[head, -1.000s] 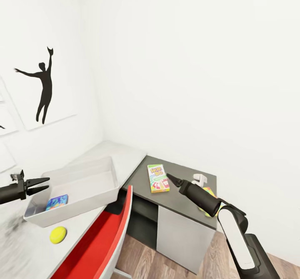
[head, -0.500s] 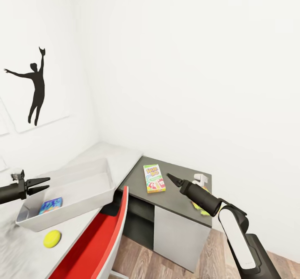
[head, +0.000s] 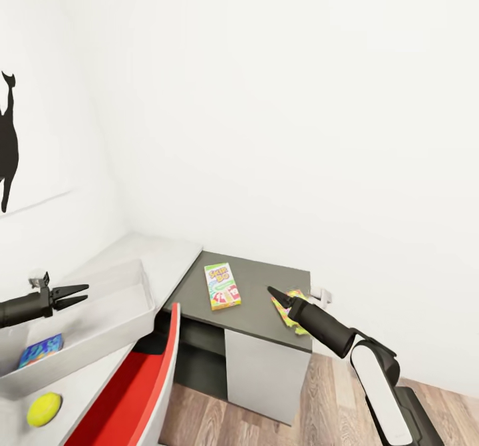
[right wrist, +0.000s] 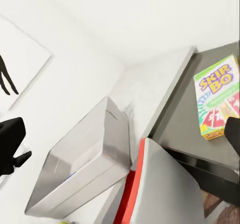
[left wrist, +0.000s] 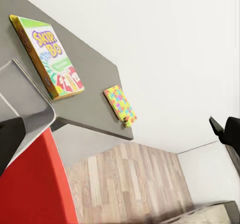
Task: Put all the toys in the child's room - the three board games (two on the bed and one on the table), the two jigsaw puzzles on the table, and the tennis ball on the table - inside the toy box on the table in the child's room.
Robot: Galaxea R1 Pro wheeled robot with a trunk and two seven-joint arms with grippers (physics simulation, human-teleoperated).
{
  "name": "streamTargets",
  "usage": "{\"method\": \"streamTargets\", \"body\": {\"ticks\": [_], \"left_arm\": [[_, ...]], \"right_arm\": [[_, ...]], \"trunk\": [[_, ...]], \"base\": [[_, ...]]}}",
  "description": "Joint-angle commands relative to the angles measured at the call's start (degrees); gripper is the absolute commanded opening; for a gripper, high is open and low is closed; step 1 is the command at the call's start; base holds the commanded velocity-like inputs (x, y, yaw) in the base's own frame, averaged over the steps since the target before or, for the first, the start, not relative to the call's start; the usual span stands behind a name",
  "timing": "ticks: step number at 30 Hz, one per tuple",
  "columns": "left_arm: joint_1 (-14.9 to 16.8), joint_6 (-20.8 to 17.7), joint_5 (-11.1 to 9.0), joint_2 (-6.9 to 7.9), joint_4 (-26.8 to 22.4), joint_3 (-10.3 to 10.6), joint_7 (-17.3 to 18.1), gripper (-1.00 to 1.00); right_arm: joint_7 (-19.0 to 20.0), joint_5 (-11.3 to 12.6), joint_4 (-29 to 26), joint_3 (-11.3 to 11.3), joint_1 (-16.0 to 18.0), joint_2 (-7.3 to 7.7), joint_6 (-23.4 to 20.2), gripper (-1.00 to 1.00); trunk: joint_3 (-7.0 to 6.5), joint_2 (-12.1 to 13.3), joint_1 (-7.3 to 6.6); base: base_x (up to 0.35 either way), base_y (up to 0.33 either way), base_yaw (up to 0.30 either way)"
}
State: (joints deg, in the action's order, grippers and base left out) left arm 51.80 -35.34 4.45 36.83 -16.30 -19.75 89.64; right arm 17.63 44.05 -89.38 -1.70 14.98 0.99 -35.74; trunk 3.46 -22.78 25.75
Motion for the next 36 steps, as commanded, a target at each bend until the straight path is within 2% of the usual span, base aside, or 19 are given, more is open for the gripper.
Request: {"method": "streamTargets", "body": {"ticks": [1,7,10,12,14,17,25,36], "left_arm": [[0.05,-0.35,0.44,-0.42,-0.04,-0.30,0.36,1.00],[0.21,-0.16,0.34,-1.72,-0.57,-0.40,0.36,1.00],[0.33,-1.48,0.31,-4.48,-3.83,-0.43,0.36,1.00],[0.12,-2.47,0.45,-7.61,-7.29,-0.34,0.36,1.00],[0.04,-2.91,0.60,-9.72,-9.56,-0.21,0.36,1.00],[-0.03,-3.31,0.69,-11.50,-12.55,-0.02,0.36,1.00],[-0.04,-3.43,0.56,-12.47,-14.27,3.71,0.36,1.00],[-0.28,-3.35,0.48,-14.34,-14.37,4.42,0.36,1.00]], "right_arm": [[0.03,0.16,-0.04,-0.01,0.03,0.17,-0.03,1.00],[0.03,0.16,-0.08,0.06,-0.03,0.66,0.35,1.00],[0.03,0.16,-0.06,0.06,-0.03,0.72,0.40,1.00],[0.03,0.16,-0.04,0.10,-0.03,0.76,0.45,1.00],[0.03,0.14,-0.04,0.11,-0.03,0.79,0.47,1.00],[0.03,0.10,-0.03,0.12,-0.03,0.84,0.49,1.00],[0.03,0.07,-0.01,0.12,-0.03,0.78,0.56,1.00],[0.03,0.07,-0.01,0.12,-0.03,0.78,0.58,1.00]], "trunk": [[0.13,-0.14,0.04],[0.13,-0.14,0.04],[0.13,-0.14,0.04],[0.13,-0.14,0.04],[0.13,-0.14,0.04],[0.13,-0.14,0.04],[0.13,-0.14,0.04],[0.13,-0.14,0.04]], "base": [[0.000,0.000,-0.279],[0.000,0.000,-0.279],[0.000,0.000,-0.279],[0.000,0.000,-0.277],[0.000,0.000,-0.274],[0.000,0.000,-0.261],[0.000,0.000,-0.237],[0.000,0.000,-0.228]]}}
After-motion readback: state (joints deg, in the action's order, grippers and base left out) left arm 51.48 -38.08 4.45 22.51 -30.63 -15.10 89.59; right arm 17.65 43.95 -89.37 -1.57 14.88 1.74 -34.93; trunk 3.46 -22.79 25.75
